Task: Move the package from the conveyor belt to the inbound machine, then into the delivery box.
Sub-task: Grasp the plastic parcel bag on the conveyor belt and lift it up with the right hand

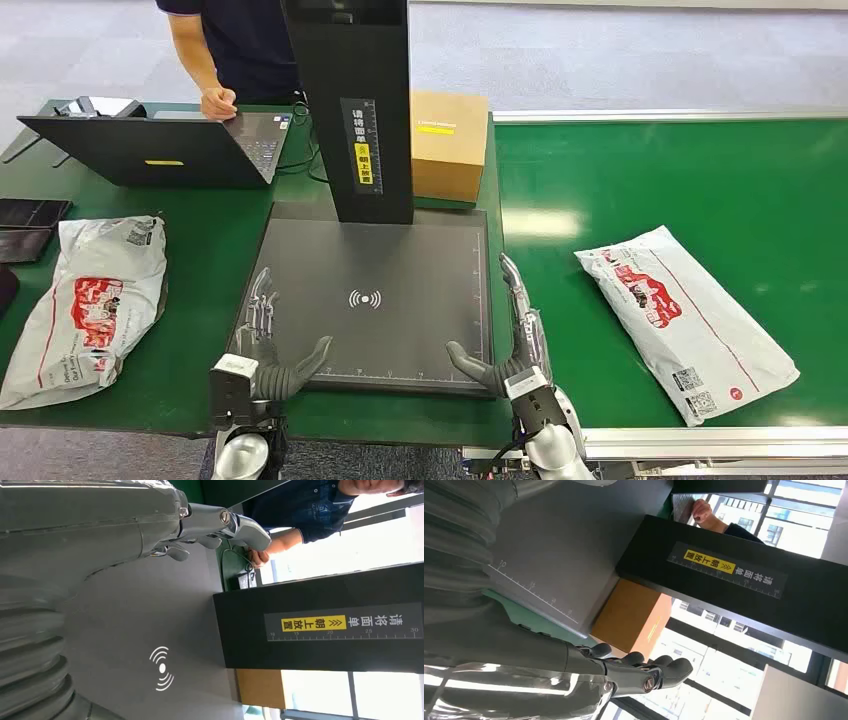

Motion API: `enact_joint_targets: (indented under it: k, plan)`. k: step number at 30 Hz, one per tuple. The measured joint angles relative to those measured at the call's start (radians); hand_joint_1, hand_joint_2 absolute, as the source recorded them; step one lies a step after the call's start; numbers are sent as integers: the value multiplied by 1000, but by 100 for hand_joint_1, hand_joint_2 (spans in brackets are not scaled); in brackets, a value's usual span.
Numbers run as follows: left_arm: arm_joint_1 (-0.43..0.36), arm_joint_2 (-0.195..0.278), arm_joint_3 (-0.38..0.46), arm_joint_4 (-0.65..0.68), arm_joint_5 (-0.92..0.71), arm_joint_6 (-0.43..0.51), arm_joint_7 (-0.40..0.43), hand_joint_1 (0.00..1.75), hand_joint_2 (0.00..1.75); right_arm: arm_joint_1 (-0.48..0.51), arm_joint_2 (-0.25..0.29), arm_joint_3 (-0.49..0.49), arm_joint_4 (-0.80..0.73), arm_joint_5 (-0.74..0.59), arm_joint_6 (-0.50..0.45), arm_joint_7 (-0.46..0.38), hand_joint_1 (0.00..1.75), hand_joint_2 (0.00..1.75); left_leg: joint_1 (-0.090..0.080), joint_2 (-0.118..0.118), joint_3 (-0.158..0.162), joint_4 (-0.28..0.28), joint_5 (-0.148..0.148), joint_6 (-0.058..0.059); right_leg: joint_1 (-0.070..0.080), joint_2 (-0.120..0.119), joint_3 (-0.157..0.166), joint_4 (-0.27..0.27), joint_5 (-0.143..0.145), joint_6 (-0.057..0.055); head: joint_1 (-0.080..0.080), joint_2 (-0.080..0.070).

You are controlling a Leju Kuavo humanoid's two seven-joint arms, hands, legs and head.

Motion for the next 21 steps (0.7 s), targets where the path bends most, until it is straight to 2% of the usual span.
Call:
enact_joint_targets:
  k: [21]
  plan:
    - [-12,-5,15,-12,-18,-24,8,0,175,8,0,-4,-36,25,-33,20,0,175,0,0,0,0,0,0,0,0,0,0,0,0,0,0]
